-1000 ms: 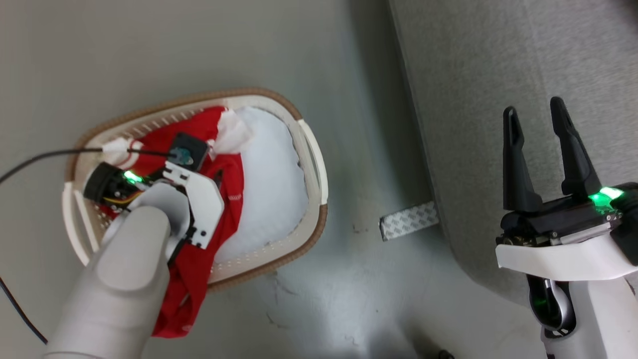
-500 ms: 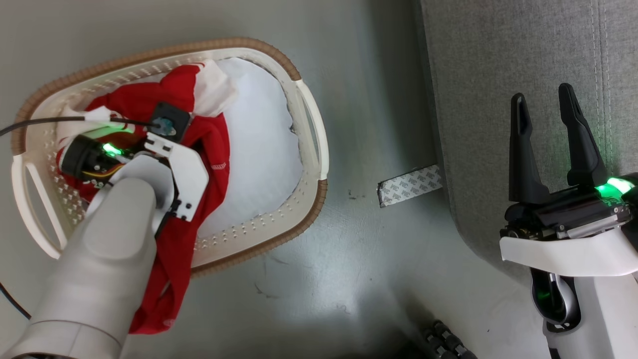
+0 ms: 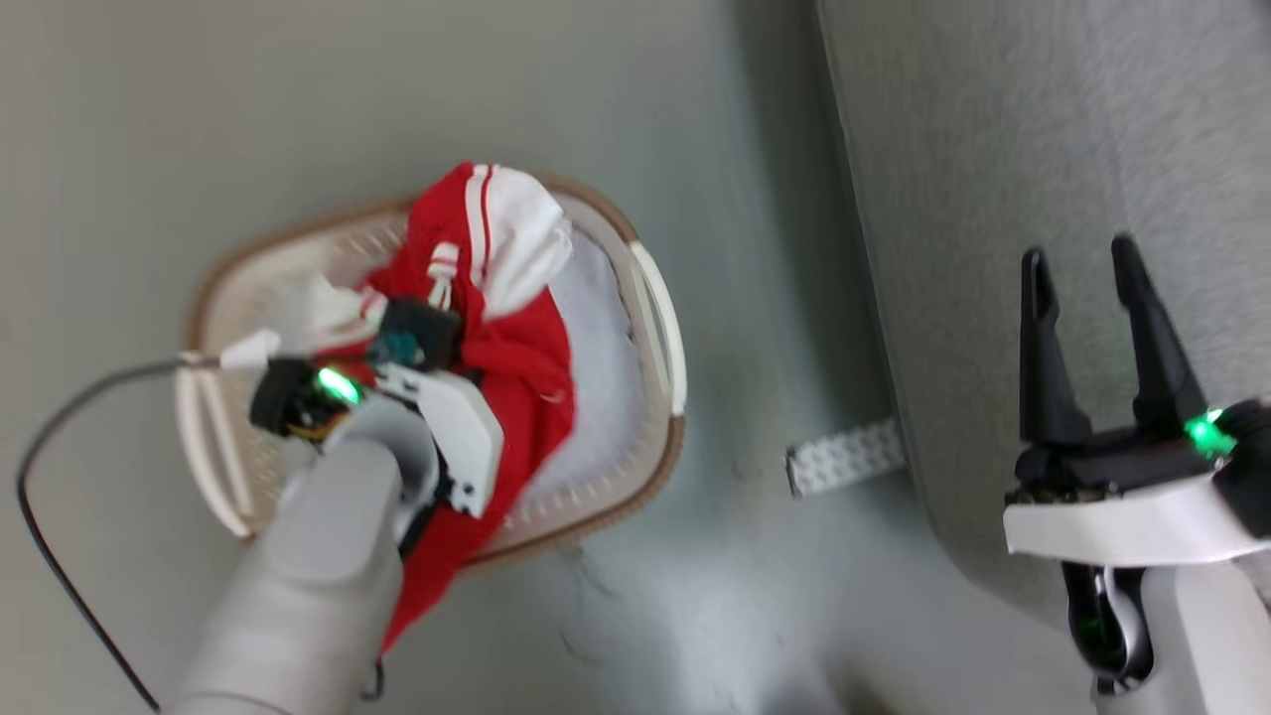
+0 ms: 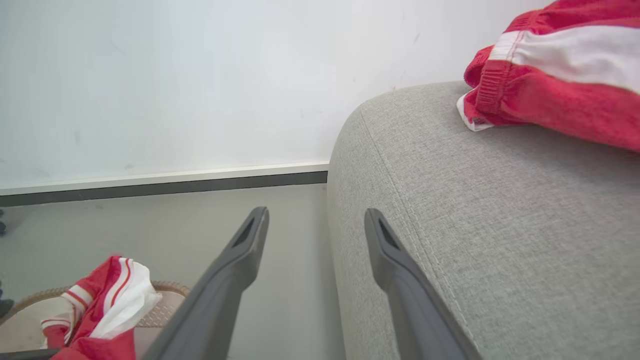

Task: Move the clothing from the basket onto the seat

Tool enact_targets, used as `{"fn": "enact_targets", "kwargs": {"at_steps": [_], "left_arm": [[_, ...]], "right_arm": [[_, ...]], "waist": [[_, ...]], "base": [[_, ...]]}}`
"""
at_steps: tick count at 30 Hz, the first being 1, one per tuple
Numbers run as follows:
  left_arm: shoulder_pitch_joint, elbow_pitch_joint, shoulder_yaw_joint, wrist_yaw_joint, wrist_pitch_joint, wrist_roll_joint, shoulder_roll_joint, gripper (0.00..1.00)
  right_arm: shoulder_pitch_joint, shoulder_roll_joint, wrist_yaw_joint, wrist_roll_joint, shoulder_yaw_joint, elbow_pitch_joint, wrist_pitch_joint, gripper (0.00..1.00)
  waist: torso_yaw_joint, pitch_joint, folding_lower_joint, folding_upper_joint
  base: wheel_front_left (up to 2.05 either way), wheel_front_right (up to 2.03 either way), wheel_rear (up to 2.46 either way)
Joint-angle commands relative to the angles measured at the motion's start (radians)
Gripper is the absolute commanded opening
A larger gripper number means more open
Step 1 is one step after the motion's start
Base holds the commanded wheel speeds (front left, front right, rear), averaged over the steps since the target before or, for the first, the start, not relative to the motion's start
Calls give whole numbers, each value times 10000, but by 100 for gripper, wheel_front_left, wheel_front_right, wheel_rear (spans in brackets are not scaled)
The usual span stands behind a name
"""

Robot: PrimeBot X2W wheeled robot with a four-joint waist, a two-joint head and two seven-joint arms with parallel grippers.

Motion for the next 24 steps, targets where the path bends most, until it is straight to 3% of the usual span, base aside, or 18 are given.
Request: {"fn": "enact_targets", "kwargs": {"at_steps": [1,11,24], "left_arm": [[230,40,-23,-39,-133,-102,-20,0],[1583,-610,-349,-45,-968,-1352,-472,0],[3017,-3435,-258,91,-587,-2441,-381,0]], "right_arm": [[196,-20,-22,-84,-47,71,6,100],[1534,-22,-22,-508,-212,940,6,100],[3065,-22,-22,-669,-183,1528,8,100]], "waist": [[603,-1222,-1,0],[1343,-4528,-1,0],[1743,-7078,-1,0]], "base": [[0,0,0],[0,0,0],[0,0,0]]}}
